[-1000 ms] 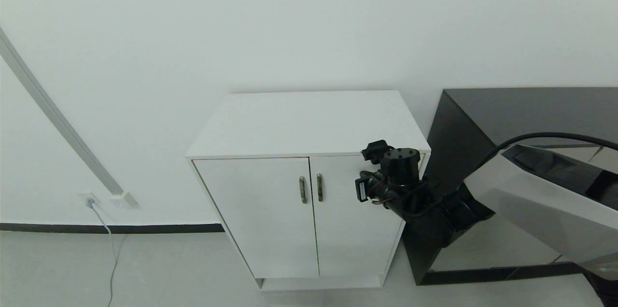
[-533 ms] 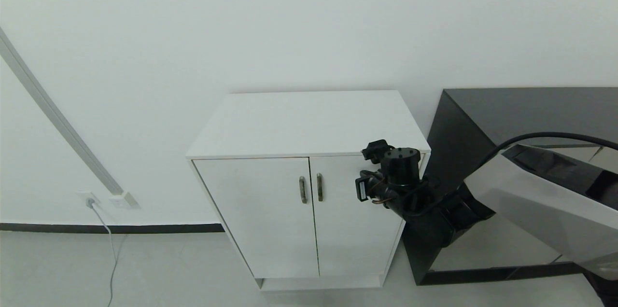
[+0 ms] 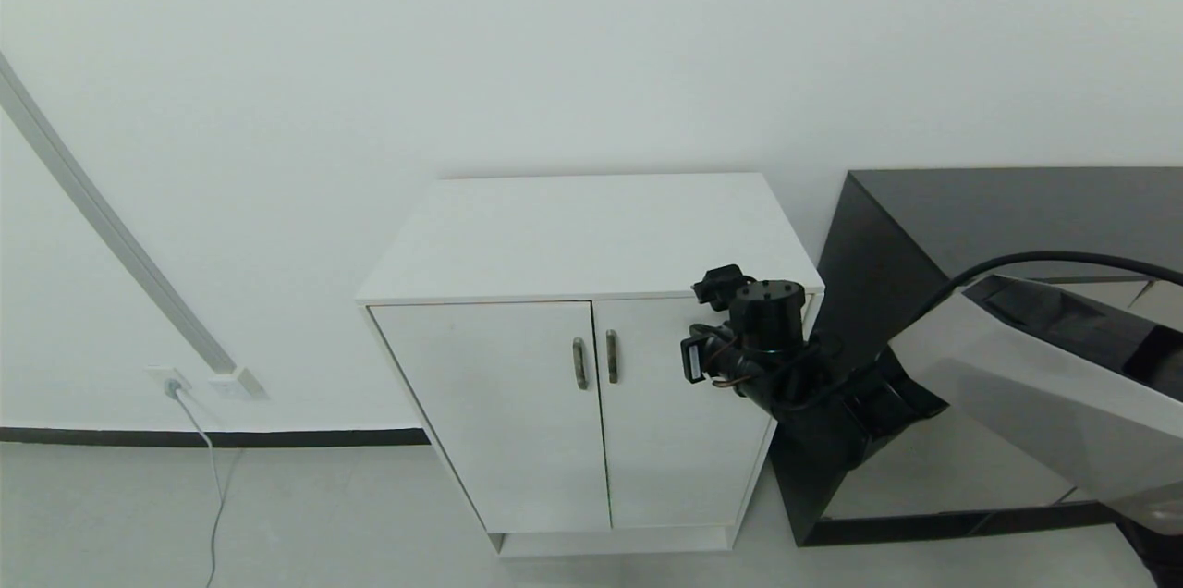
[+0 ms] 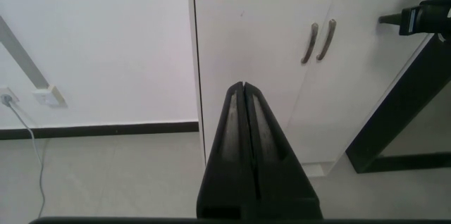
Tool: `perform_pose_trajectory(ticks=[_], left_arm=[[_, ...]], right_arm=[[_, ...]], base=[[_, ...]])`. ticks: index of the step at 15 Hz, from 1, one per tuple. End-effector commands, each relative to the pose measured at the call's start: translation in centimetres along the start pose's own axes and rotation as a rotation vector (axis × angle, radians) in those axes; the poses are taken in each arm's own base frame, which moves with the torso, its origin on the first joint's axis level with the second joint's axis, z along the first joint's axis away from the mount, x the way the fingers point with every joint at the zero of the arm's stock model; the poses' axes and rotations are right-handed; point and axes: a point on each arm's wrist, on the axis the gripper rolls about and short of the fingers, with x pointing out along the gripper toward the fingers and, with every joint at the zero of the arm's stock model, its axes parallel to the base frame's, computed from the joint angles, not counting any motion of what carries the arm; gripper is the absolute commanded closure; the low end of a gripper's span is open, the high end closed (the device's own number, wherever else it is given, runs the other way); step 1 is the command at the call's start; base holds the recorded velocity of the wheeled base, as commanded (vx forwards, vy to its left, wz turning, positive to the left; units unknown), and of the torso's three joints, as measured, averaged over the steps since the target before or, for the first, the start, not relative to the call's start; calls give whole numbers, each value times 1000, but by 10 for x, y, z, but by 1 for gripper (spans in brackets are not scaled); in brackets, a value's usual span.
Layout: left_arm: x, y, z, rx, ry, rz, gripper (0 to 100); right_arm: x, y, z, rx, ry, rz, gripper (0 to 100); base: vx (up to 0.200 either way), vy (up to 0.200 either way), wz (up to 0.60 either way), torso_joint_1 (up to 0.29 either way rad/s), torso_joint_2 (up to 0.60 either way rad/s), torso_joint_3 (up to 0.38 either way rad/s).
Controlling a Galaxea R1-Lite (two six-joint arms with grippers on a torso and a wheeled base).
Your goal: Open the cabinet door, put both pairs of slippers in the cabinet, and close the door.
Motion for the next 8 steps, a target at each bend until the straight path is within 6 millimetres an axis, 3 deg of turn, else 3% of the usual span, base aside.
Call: perform_pose_trajectory(ticks=[1, 5, 8], left_arm=[[0, 0, 0, 0, 0, 0, 100], [0, 0, 0, 1, 0, -2, 100], [0, 0, 0, 1, 0, -2, 100]], right_arm=[[0, -1, 1, 1, -4, -2, 100], [-15, 0, 7, 1, -4, 7, 100], [-48, 6, 20, -2, -13, 37, 100]], base=[[0, 0, 0, 0, 0, 0], [0, 0, 0, 0, 0, 0], [0, 0, 0, 0, 0, 0]])
